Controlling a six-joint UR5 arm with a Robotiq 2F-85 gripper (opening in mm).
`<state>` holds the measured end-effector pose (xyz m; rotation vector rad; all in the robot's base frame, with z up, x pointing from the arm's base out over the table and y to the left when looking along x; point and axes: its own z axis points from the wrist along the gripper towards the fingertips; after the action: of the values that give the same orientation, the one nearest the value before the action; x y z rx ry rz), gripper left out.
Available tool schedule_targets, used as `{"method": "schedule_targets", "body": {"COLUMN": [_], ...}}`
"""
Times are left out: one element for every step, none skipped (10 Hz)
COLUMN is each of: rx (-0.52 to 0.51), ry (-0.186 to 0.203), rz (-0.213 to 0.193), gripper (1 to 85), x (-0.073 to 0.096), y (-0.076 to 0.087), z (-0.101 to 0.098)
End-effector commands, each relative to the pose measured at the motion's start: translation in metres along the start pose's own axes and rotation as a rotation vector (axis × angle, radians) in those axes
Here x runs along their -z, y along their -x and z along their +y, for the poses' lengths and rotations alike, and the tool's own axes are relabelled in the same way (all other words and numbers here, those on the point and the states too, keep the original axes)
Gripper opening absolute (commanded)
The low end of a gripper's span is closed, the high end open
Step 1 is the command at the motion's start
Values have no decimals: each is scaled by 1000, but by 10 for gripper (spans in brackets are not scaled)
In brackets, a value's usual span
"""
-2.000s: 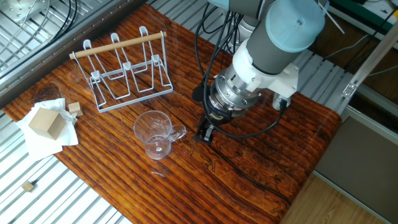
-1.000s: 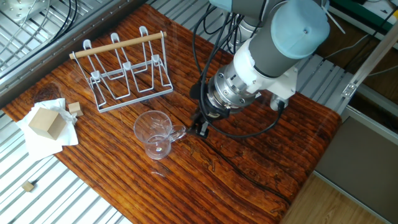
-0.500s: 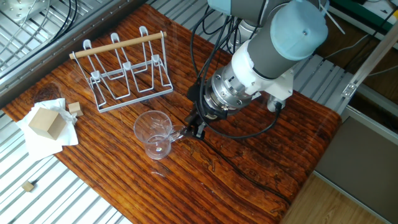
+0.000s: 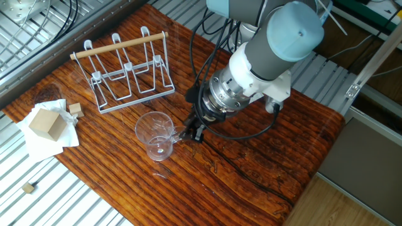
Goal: Put the cup on the cup rack
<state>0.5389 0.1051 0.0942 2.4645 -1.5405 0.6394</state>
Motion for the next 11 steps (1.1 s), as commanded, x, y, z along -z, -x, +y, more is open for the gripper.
{"method": "schedule_targets", "body": {"rx": [-7,-6,-6,-6,-6,-8,-12,-19,-14,-12,-13], "ry": [-10,-12,-13,-13,-15,-16,-15,-14,-16,-19,-22], "rz": [-12,-10,-8,-8,-7,-7,-7,-6,-2,-1,-1], "gripper": [387,387,387,387,387,390,390,390,397,397,397], "x": [-6,-7,-8,-8,-11,-12,-14,-15,-15,-16,-16], "y": [1,1,0,1,1,2,3,4,3,3,3], "z": [1,1,2,3,3,4,6,8,8,7,6]}}
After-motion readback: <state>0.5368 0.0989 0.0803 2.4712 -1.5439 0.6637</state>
